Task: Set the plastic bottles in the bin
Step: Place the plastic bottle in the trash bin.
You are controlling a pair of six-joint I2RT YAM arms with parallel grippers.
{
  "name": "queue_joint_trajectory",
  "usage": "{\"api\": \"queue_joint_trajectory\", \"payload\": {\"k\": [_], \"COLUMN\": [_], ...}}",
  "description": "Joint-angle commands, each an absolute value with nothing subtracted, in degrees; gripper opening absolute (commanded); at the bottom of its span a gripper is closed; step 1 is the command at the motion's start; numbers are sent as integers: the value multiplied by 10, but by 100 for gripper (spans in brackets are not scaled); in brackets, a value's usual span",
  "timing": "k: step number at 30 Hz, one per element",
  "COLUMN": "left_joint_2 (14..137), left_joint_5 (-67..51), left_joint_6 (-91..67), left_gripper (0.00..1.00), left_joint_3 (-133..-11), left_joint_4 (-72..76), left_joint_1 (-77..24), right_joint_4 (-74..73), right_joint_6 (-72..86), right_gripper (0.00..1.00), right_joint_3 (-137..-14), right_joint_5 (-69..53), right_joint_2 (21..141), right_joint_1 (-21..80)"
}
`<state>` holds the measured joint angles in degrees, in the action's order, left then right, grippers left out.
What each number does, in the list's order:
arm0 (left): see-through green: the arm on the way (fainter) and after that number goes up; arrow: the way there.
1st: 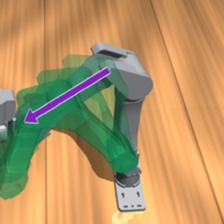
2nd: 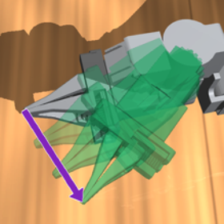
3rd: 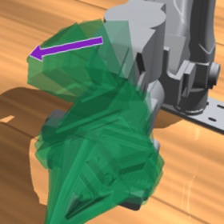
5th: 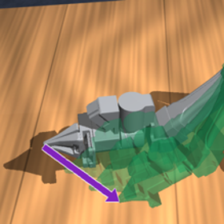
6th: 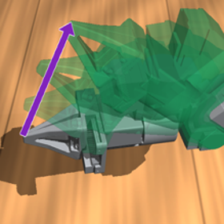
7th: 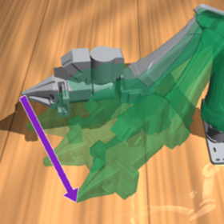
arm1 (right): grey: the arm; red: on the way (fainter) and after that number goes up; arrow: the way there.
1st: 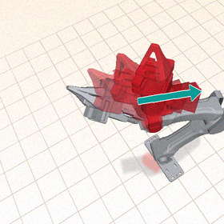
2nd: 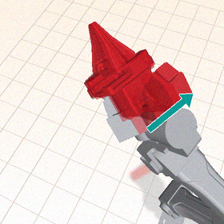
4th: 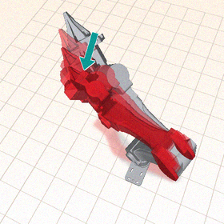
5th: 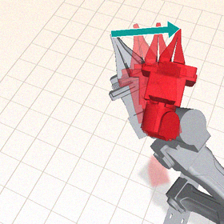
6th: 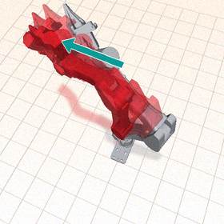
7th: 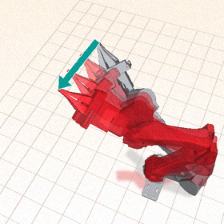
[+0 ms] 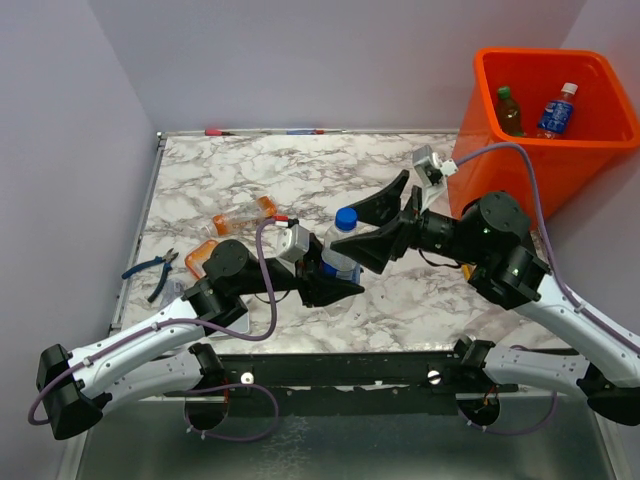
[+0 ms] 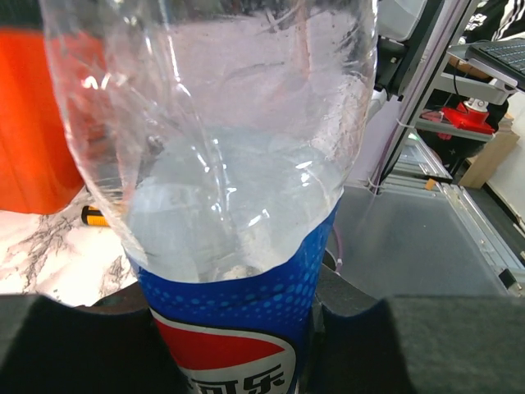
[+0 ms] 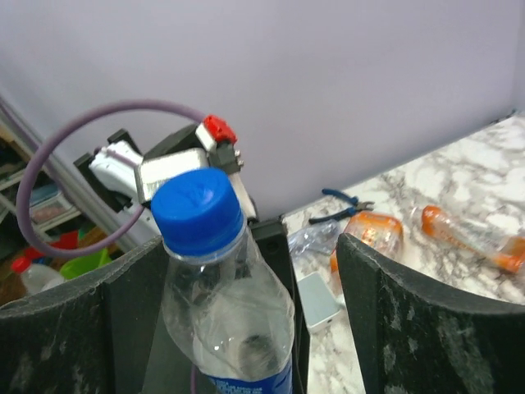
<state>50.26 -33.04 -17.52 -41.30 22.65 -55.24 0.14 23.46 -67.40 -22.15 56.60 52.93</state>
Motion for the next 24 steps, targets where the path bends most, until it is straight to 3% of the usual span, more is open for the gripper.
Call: {"api": "queue_joint_trajectory", "payload": {"k": [1, 7, 14, 15, 16, 19, 20, 24], "left_joint_2": [499, 503, 504, 504, 503, 492, 484, 432], "left_joint_5": [-342, -341, -335, -331, -324, -292, -273, -170], "left_joint_6": [-167, -166, -158, -153, -148, -134, -127, -90], "left_gripper": [25, 25, 26, 30, 41, 94, 99, 99], "left_joint_3": [-411, -412, -415, -417, -420, -427, -427, -420], "left_joint_4": [241, 237, 220, 212, 201, 167, 160, 132], "left_joint_1": [-555, -555, -555, -555, -555, -555, -555, -555], "right_joint_4": [-22, -27, -49, -48, -50, -73, -91, -188], "right_joint_6": [219, 218, 209, 208, 209, 194, 184, 117], "right_gripper": [83, 77, 27, 18, 5, 0, 0, 0], "right_joint_3": [-711, -731, -746, -744, -743, -758, -771, -869], "right_joint_5": [-154, -145, -159, -160, -156, -134, -119, 27], "right_joint_2": [567, 591, 608, 606, 603, 593, 591, 594], "right_joint_1": [529, 529, 529, 529, 529, 529, 529, 529]}}
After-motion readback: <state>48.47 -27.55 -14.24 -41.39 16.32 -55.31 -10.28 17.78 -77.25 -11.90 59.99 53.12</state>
